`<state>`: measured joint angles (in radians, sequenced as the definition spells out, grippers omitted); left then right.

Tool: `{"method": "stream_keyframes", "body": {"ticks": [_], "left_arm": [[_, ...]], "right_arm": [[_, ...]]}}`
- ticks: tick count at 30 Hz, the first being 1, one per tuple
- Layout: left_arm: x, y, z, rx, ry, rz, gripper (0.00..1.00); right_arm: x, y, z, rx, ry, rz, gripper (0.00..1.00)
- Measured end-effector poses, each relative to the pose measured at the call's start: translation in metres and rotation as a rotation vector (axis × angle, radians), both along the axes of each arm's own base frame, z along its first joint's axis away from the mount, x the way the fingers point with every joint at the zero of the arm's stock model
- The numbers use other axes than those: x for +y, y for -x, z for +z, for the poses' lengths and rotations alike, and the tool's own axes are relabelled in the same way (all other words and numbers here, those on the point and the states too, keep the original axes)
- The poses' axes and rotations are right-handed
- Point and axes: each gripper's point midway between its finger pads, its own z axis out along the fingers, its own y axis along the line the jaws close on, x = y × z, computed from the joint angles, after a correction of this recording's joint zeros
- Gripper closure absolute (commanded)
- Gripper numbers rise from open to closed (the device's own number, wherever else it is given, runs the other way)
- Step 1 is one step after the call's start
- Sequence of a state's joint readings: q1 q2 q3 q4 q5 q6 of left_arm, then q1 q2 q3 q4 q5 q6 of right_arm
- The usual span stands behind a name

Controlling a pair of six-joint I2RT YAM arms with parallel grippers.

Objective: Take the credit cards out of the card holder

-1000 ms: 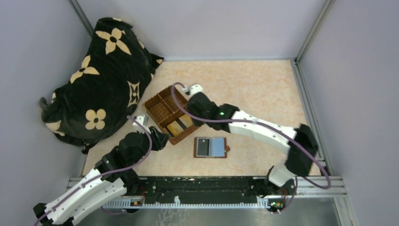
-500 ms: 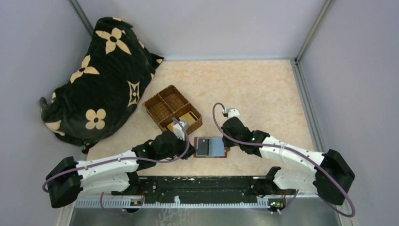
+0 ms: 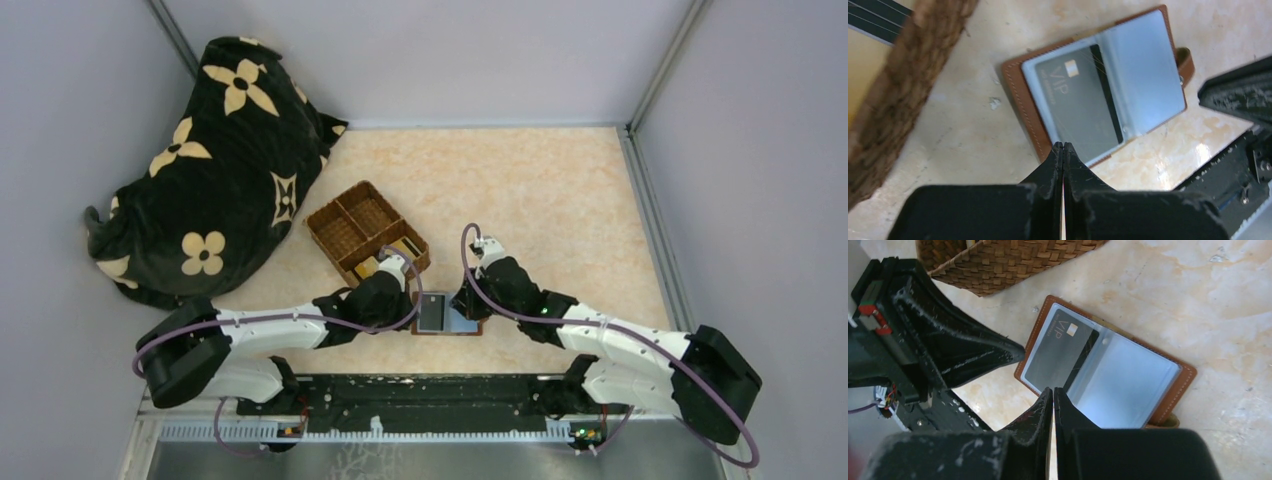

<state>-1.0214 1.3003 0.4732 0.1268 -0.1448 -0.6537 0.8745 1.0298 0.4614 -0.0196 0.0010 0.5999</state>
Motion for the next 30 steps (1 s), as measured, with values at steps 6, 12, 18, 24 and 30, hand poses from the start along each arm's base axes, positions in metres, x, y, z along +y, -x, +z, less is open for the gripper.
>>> {"method": "stream_keyframes", "body": {"ticks": [6, 12, 18, 24, 30], "left_arm": [[0.008, -0.009, -0.009, 0.007, -0.028, 0.038, 1.0], [0.006, -0.008, -0.018, 0.023, -0.041, 0.033, 1.0], [0.0, -0.009, -0.018, 0.026, -0.025, 0.02, 1.0], [-0.002, -0.008, -0.018, 0.031, -0.022, 0.013, 1.0], [-0.007, -0.007, -0.018, 0.044, -0.008, 0.003, 1.0]], "right_arm": [[0.009, 0.004, -0.007, 0.03, -0.046, 0.022, 0.92], [0.011, 0.005, -0.012, 0.048, -0.06, 0.012, 0.83], [0.01, 0.005, -0.021, 0.061, -0.054, 0.004, 0.83], [0.005, 0.007, -0.038, 0.09, -0.019, -0.013, 0.72], [0.002, 0.009, -0.055, 0.112, 0.0, -0.019, 0.7]]}}
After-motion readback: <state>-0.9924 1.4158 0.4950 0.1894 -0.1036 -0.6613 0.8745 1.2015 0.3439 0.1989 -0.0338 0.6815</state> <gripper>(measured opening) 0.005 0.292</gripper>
